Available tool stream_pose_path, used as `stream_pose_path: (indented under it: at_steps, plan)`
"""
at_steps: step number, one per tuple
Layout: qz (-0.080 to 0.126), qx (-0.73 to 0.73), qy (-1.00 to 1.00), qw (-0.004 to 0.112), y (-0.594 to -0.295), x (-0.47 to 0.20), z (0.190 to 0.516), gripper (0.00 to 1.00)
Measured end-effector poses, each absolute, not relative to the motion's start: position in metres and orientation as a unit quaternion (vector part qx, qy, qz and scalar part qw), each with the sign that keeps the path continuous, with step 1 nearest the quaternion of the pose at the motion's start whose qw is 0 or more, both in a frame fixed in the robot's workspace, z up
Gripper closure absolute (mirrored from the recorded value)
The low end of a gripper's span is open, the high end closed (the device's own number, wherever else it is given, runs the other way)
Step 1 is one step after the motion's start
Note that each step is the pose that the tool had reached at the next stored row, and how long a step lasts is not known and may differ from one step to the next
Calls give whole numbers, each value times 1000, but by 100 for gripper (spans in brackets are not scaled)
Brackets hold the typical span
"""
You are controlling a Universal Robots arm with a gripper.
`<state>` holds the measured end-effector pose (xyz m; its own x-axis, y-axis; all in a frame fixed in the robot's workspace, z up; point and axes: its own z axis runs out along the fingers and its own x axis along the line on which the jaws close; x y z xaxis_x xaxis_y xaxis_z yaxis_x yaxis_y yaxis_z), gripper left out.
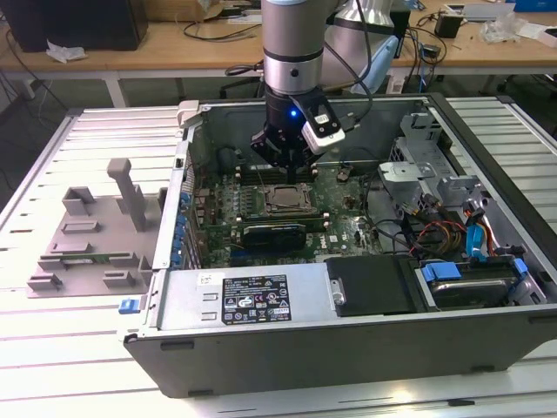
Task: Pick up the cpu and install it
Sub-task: 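Install the first cpu locking lever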
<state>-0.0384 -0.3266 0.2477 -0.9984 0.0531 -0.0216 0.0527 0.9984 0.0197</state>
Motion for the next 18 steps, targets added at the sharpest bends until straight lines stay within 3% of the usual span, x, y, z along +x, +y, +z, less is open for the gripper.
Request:
stream_pose_path:
  at_steps: [18]
  plan:
    - [10,26,1000,11,-327,-68,248,89]
